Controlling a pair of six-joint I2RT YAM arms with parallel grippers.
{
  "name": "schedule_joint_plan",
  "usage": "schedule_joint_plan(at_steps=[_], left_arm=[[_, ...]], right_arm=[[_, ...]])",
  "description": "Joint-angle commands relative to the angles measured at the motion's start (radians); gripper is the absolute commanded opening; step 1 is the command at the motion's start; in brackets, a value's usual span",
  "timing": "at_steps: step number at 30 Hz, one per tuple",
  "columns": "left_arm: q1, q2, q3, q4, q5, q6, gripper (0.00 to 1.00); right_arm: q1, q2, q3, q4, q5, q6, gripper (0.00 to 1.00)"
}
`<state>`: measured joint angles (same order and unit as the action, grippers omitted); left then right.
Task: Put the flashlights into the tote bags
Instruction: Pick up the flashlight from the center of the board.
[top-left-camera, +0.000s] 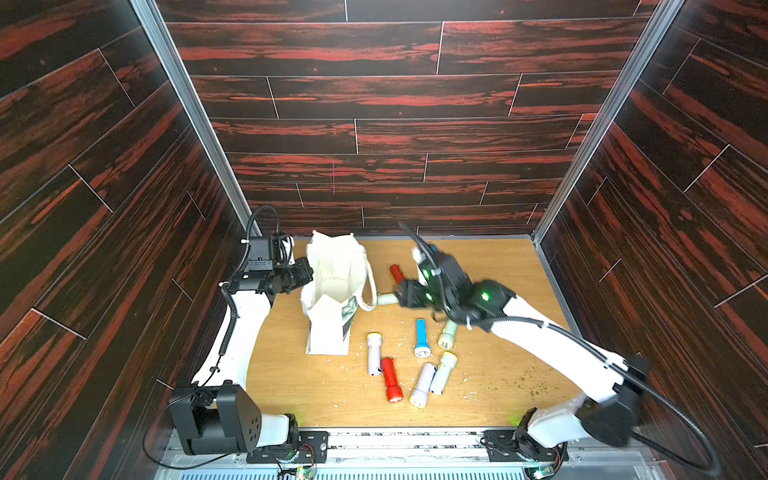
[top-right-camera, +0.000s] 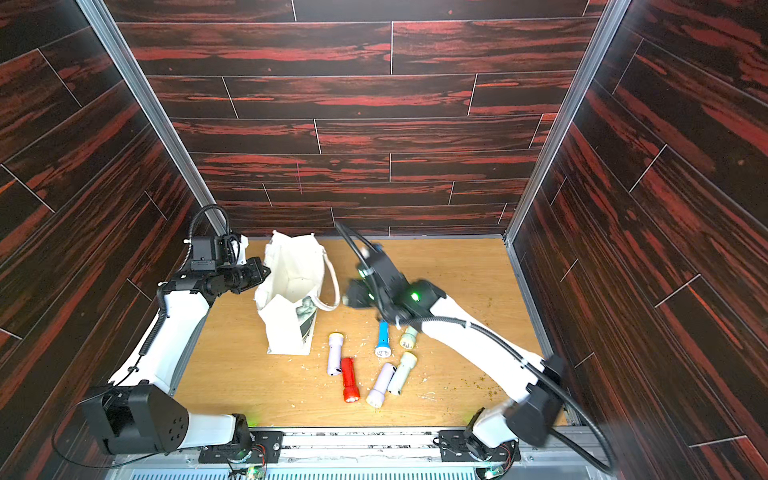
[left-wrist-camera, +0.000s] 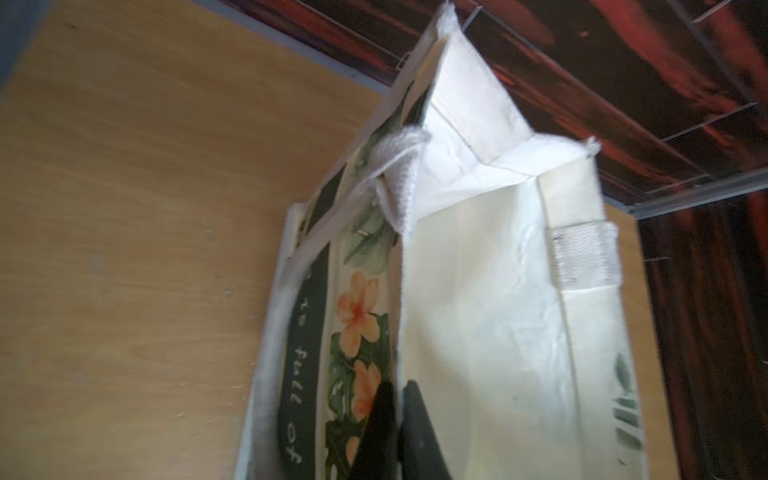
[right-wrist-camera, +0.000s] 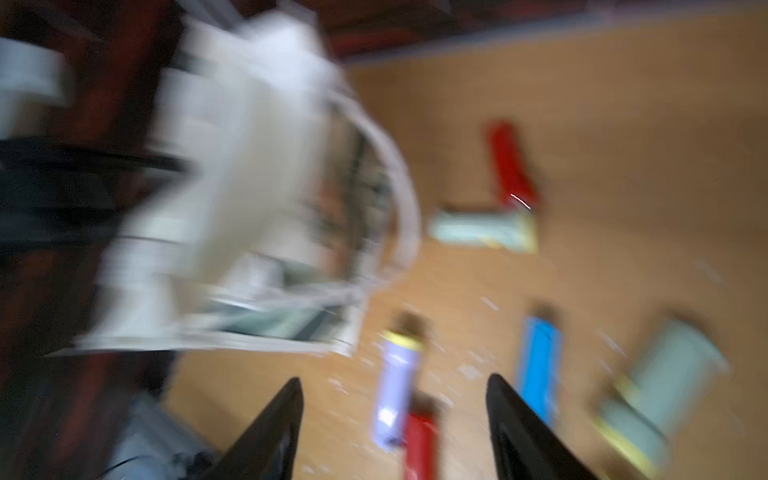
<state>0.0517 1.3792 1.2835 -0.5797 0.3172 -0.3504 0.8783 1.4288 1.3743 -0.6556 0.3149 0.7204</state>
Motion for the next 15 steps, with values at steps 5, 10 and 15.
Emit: schedule_joint_plan(at_steps=[5,10,15], left_arm=[[0.001,-0.014,0.031,-0.069,-0.16,0.04,0.0],[-0.025,-0.01,0.039,-0.099,-0.275,0.054,0.0],[-0.051,0.0,0.046,-0.12,-0.369,0.066,0.0]], right_arm=[[-0.139,-0.147,-0.342,-0.093,0.025,0.255,0.66],[-0.214,-0.093,-0.442,-0.01,-0.078,0.276,0.66],[-0.242,-0.015,-0.445,0.045,-0.102,0.266,0.66]])
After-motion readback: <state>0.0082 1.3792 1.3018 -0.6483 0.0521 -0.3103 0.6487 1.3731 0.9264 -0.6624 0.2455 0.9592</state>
